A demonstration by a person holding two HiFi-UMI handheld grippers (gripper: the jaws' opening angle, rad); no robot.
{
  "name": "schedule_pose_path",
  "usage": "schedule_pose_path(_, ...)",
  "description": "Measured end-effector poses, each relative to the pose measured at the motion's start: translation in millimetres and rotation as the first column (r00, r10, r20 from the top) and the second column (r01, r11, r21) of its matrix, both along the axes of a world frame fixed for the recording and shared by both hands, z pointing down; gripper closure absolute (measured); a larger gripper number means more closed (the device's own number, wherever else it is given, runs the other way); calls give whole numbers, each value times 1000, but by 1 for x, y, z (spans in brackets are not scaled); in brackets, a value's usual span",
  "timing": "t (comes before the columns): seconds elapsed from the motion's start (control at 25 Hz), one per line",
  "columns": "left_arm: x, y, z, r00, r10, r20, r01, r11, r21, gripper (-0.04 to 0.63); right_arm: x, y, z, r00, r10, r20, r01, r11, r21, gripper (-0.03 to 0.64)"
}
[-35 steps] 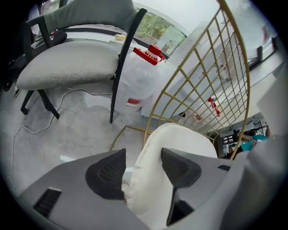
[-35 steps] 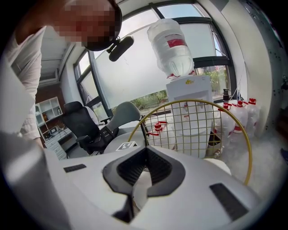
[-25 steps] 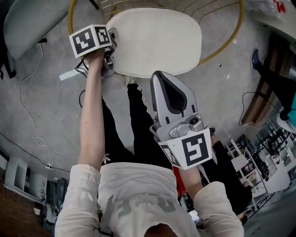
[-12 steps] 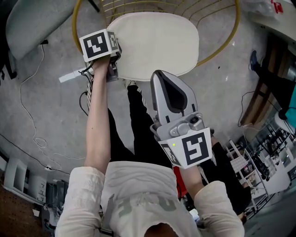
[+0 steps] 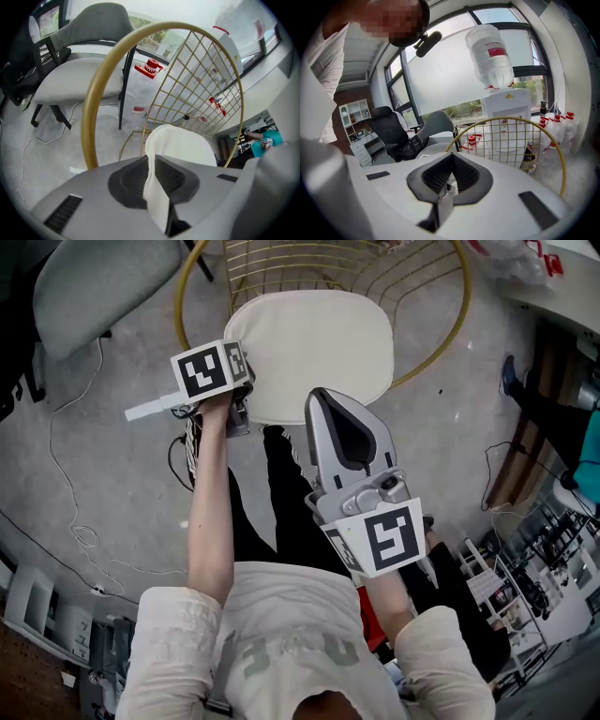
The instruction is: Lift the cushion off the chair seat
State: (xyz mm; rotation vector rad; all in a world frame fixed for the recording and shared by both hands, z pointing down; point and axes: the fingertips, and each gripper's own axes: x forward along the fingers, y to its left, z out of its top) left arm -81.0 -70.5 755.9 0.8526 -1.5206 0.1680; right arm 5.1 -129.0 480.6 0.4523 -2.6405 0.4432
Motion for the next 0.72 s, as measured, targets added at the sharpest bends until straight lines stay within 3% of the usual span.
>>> schedule_pose_path(0.32,10,-18,-81,1000,18,-25,-13,983,185,552,-8,-5,-46,999,33,26,-35,997,70,603)
schedule_pose_path(0.56,22,-37,-152,994,59,-88,-27,945,326,558,-9,-14,-85,992,105,68,-111,989,99,603)
schedule_pose_path(0.72,22,-43,-207,993,112,-33,-89,910,406,563,-5,-17,-116,985,146,96,-158,979,129,603)
